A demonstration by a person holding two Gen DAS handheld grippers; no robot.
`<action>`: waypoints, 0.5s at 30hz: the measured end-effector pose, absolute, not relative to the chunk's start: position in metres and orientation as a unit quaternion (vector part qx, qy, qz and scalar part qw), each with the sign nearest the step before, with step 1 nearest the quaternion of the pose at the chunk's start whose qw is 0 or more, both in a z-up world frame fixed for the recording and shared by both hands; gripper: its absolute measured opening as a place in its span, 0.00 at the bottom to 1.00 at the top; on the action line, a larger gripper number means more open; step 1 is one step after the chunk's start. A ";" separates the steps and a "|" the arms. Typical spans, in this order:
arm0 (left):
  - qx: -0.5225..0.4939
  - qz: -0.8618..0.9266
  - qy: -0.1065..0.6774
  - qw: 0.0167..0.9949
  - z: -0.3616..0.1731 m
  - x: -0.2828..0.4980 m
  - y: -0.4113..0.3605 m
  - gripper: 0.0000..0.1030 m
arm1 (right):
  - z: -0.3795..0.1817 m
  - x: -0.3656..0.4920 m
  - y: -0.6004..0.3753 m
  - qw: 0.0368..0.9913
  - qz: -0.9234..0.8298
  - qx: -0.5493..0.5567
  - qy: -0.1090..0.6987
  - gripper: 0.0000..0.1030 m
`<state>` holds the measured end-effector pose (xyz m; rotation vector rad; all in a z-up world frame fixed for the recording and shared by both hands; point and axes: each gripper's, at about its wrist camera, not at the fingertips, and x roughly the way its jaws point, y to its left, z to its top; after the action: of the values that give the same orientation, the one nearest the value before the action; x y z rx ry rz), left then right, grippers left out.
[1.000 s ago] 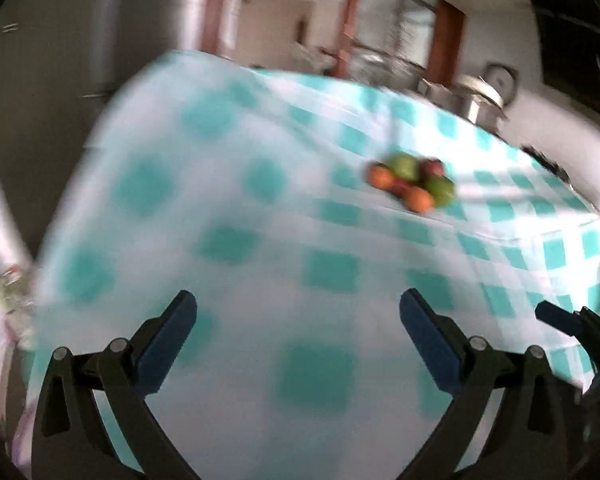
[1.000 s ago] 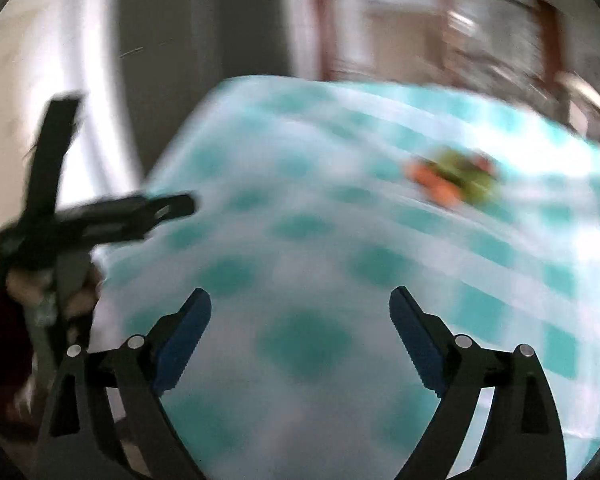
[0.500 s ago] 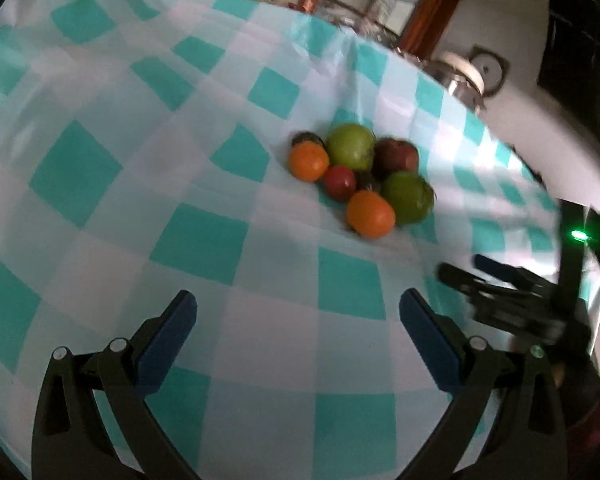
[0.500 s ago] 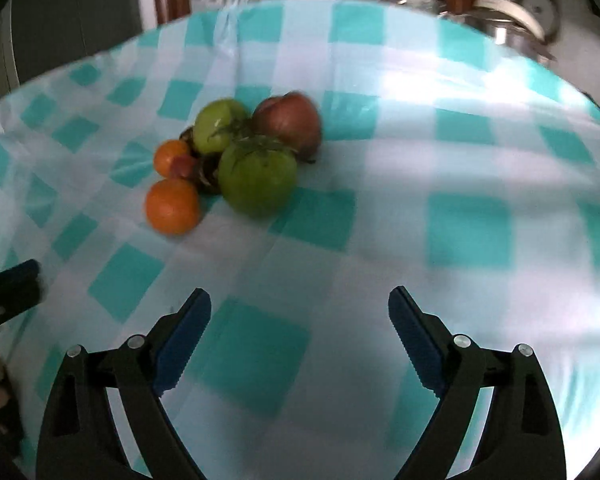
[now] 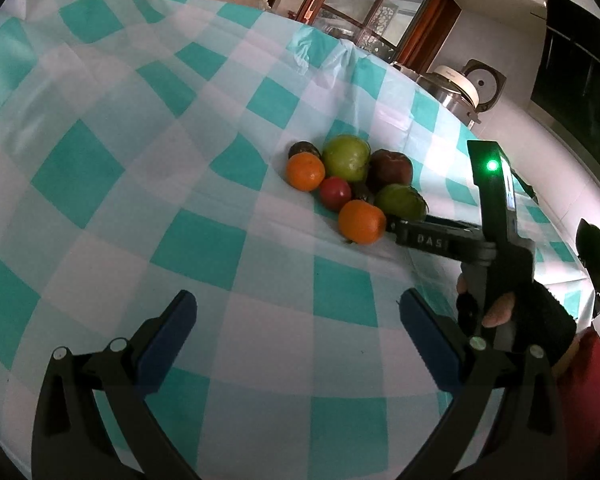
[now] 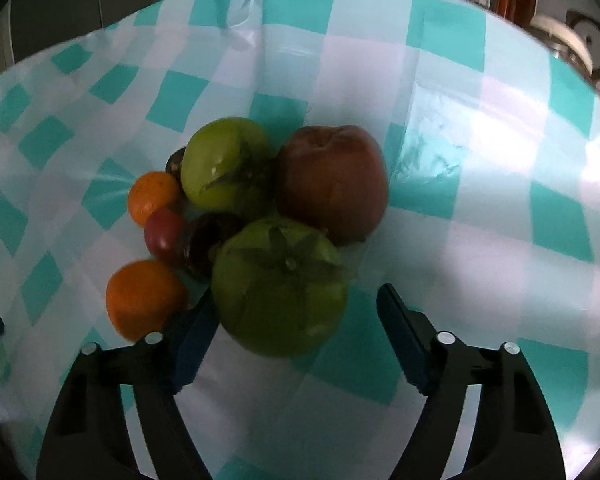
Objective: Organize fruits
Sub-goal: 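Grasp the green tomato with the right tool while the left tool grasps a tangerine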
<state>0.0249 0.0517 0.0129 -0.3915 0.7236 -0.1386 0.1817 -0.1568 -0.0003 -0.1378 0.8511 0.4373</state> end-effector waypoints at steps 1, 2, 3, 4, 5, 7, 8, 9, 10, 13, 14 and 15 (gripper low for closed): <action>-0.191 -0.067 0.352 0.914 0.013 0.025 0.052 0.99 | 0.000 0.181 -0.158 0.885 0.209 -0.057 0.411 0.55; -0.191 -0.068 0.355 0.913 0.012 0.026 0.051 0.99 | 0.000 0.173 -0.163 0.888 0.197 -0.051 0.412 0.55; -0.189 -0.070 0.357 0.912 0.012 0.027 0.051 0.99 | 0.000 0.166 -0.168 0.890 0.189 -0.043 0.412 0.55; -0.185 -0.075 0.362 0.911 0.013 0.028 0.048 0.99 | 0.001 0.157 -0.174 0.893 0.183 -0.031 0.410 0.55; -0.181 -0.079 0.365 0.910 0.013 0.028 0.046 0.99 | 0.001 0.144 -0.185 0.896 0.174 -0.011 0.408 0.55; -0.161 -0.082 0.374 0.910 0.014 0.031 0.037 0.99 | -0.002 0.118 -0.206 0.900 0.157 0.020 0.405 0.55; -0.152 -0.091 0.383 0.907 0.013 0.035 0.032 0.99 | -0.002 0.108 -0.214 0.902 0.152 0.030 0.402 0.55; -0.150 -0.100 0.389 0.903 0.013 0.039 0.028 0.99 | 0.000 0.095 -0.222 0.904 0.149 0.042 0.398 0.55; -0.150 -0.103 0.395 0.901 0.012 0.048 0.022 0.99 | 0.000 0.087 -0.229 0.905 0.148 0.054 0.394 0.55; -0.158 -0.101 0.403 0.896 0.010 0.078 0.005 0.99 | -0.001 0.065 -0.247 0.907 0.139 0.086 0.388 0.55; -0.155 -0.096 0.408 0.895 0.009 0.090 -0.003 0.99 | -0.002 0.059 -0.253 0.907 0.136 0.097 0.386 0.55; -0.148 -0.090 0.410 0.896 0.008 0.102 -0.011 0.99 | -0.003 0.057 -0.256 0.906 0.135 0.105 0.387 0.55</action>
<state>0.1020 -0.0105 0.0084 -0.3063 0.8492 -0.1857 0.0567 -0.2558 -0.0027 0.2174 0.7987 0.2779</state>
